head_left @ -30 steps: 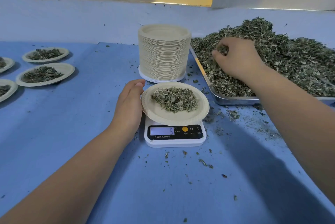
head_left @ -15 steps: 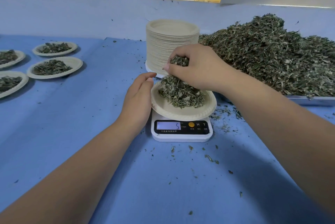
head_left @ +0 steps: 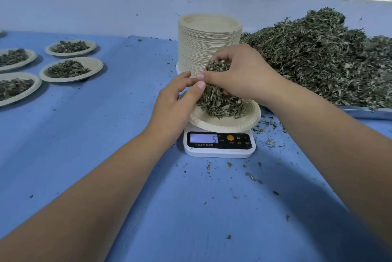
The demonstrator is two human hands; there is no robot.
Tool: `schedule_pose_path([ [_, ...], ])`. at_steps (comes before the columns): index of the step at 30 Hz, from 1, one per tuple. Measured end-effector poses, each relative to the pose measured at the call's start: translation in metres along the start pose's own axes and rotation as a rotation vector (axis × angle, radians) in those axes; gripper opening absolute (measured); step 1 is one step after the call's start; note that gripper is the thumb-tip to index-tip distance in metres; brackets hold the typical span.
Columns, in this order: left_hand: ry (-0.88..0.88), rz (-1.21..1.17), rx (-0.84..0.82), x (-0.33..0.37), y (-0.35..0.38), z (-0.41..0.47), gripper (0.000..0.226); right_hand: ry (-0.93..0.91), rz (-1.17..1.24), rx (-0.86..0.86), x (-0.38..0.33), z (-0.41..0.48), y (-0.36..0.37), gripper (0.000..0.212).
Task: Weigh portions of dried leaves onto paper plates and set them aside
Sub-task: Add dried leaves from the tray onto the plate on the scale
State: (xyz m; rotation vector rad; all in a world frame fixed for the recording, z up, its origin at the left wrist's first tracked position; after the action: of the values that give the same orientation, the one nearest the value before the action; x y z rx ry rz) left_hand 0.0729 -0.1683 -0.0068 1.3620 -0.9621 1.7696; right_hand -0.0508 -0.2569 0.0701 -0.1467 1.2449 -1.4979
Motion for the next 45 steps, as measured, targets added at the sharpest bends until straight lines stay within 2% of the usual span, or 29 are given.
schedule_pose_path([
  [5,0.039,0.052,0.025,0.003,0.002,-0.002,0.004,0.070,0.229,0.037,0.006,-0.004,-0.001,0.030],
  [12,0.018,0.156,0.029,0.004,0.000,-0.005,0.016,0.213,0.431,0.294,0.047,-0.013,-0.038,0.021],
  [14,0.039,0.159,0.008,0.006,0.001,-0.007,0.023,0.227,0.277,0.380,0.070,-0.019,-0.057,0.020],
  [16,0.076,0.175,-0.012,0.010,0.002,-0.009,0.030,0.245,0.007,0.443,0.096,-0.028,-0.077,0.020],
  [18,0.098,0.214,-0.025,0.012,0.005,-0.011,0.031,0.299,-0.180,0.397,0.121,-0.038,-0.085,0.021],
  [21,0.109,0.181,-0.007,0.014,0.006,-0.015,0.029,0.364,-0.307,0.257,0.151,-0.048,-0.078,0.030],
  [24,0.114,0.109,0.030,0.017,0.001,-0.016,0.024,0.378,-0.359,0.207,0.161,-0.052,-0.073,0.048],
  [27,0.128,0.164,-0.006,0.018,0.005,-0.017,0.026,0.362,-0.443,0.095,0.160,-0.049,-0.071,0.051],
  [35,0.151,0.130,0.045,0.017,0.003,-0.019,0.034,0.304,-0.365,0.082,0.147,-0.041,-0.073,0.036],
  [37,0.154,0.116,0.048,0.016,0.003,-0.019,0.035,0.303,-0.413,0.060,0.146,-0.044,-0.071,0.032],
  [39,0.177,0.103,0.072,0.017,0.000,-0.017,0.038,0.317,-0.568,0.051,0.146,-0.045,-0.073,0.032],
  [41,0.186,0.109,0.077,0.017,-0.002,-0.016,0.039,0.275,-0.641,0.080,0.143,-0.046,-0.075,0.030],
  [45,0.163,0.150,0.095,0.013,-0.004,-0.014,0.035,0.145,-0.510,0.198,0.137,-0.048,-0.074,0.028],
])
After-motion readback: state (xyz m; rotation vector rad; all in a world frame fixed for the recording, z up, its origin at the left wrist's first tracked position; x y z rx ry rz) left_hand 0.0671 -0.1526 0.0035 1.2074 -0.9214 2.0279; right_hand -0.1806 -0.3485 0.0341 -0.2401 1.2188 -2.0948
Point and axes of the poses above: each hand's wrist, its own z-axis towards the middle knuckle, its own y-axis out of the palm, x = y × z, the point moved 6 cm from there along z, towards the middle knuckle, and after that the axes turned 10 degrees about -y, right-handed, at the moved point
